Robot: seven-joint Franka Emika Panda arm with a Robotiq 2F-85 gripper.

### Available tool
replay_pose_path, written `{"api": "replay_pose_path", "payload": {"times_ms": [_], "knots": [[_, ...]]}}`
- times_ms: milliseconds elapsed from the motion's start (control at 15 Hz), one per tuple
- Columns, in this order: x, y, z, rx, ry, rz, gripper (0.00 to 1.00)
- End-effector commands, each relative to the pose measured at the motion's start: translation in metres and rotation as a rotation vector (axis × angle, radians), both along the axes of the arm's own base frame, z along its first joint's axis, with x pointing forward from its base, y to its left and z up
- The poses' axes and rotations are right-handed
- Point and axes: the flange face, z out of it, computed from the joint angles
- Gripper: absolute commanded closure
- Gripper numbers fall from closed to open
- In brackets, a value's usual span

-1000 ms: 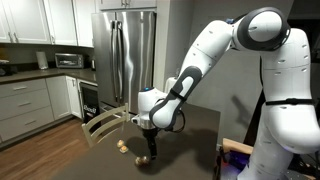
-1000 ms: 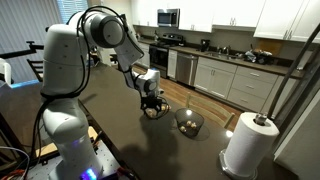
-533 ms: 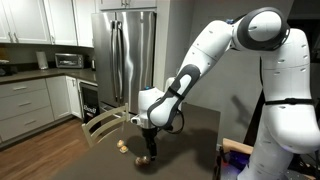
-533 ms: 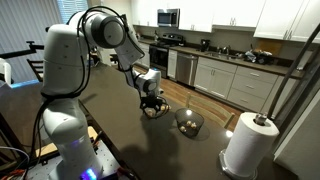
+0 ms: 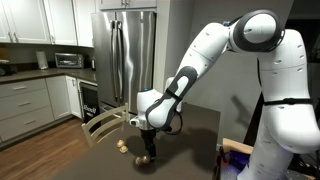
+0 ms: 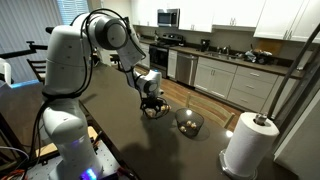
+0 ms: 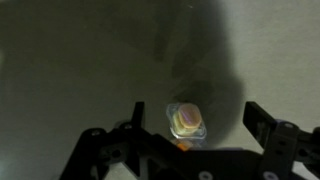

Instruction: Move the basket to the right, pick up all the objects from the table and put them in the basket

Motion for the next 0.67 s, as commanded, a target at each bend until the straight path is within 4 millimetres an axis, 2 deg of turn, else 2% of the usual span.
{"api": "replay_pose_path", "payload": {"times_ms": [0, 267, 333, 400, 600], "knots": [[0.013, -0.001, -0.009, 0.031, 0.006, 0.028, 0.00], [0.024, 0.003, -0.018, 0.037, 0.010, 0.027, 0.00], [0.027, 0.003, -0.019, 0.041, 0.008, 0.024, 0.25], [0.029, 0.004, -0.021, 0.041, 0.008, 0.023, 0.26], [0.033, 0.007, -0.025, 0.037, 0.013, 0.010, 0.46]]}}
